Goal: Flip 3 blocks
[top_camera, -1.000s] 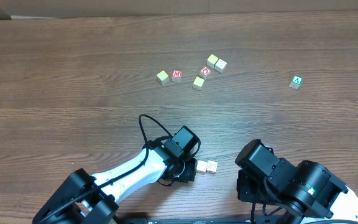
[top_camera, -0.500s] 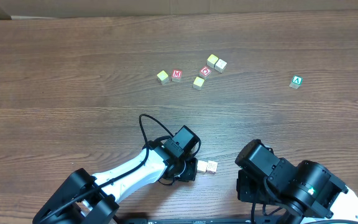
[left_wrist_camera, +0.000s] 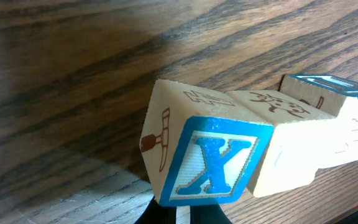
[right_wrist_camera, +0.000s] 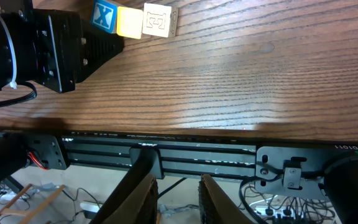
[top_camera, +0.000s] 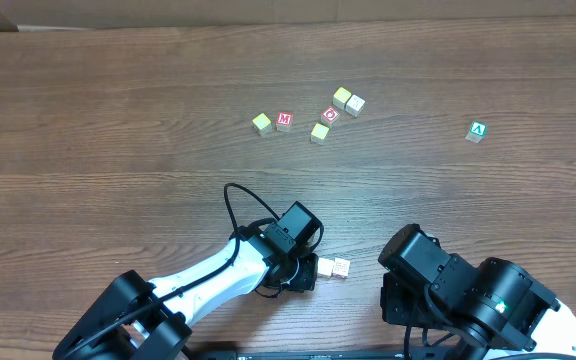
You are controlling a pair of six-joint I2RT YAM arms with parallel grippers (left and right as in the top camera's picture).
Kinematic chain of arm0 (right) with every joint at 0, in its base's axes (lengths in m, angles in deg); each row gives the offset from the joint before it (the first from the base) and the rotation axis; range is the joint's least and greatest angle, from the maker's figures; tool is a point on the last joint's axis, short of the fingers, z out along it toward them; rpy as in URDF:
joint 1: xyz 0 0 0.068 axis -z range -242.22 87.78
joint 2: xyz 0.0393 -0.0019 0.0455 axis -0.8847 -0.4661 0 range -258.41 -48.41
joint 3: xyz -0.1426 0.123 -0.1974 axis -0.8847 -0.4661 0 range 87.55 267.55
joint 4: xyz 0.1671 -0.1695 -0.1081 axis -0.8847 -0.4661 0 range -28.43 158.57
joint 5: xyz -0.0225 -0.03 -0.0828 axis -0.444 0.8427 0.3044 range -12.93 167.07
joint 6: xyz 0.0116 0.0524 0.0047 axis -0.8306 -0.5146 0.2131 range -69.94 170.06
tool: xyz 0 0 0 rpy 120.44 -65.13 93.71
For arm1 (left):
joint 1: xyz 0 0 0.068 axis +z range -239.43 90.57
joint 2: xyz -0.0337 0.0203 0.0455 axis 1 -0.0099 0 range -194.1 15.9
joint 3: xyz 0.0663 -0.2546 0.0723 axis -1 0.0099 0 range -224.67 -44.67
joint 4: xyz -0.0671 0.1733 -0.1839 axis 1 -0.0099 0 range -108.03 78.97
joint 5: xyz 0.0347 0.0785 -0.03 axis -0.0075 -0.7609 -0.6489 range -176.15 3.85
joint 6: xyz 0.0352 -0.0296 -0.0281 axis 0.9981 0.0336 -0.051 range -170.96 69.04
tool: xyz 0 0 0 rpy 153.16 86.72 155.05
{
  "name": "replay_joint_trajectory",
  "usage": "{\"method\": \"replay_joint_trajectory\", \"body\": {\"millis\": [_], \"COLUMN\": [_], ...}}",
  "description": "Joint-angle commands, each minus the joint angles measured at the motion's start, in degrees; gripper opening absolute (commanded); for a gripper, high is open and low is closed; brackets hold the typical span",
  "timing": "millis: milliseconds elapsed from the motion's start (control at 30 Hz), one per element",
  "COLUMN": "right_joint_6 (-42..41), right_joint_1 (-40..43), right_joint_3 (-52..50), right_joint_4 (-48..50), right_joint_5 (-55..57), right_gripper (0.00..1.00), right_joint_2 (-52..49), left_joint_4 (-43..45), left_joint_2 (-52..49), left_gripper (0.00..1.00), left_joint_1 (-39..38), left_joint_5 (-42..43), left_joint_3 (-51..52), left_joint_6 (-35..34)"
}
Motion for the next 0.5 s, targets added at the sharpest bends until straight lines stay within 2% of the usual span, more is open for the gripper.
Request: {"method": "replay_joint_trajectory", "body": {"millis": [0, 467], "right_joint_6": [0.1, 0.2], "right_joint_1": [-0.2, -0.2], "right_joint_3": [-0.2, -0.2], "right_joint_4": [0.4, 0.4], "right_joint_5": [0.1, 0.1], "right_gripper": [0.25, 0.25], "right_joint_2": [0.6, 0.6], "left_joint_4": [0.2, 0.6], "left_joint_2": [-2.0, -2.0], "left_gripper": [0.04, 0.04], "left_joint_1": [-0.3, -0.4], "left_joint_5": [-2.1, -0.5], "left_joint_3": [1.2, 1.2], "left_joint_6": [0.0, 0.7]}}
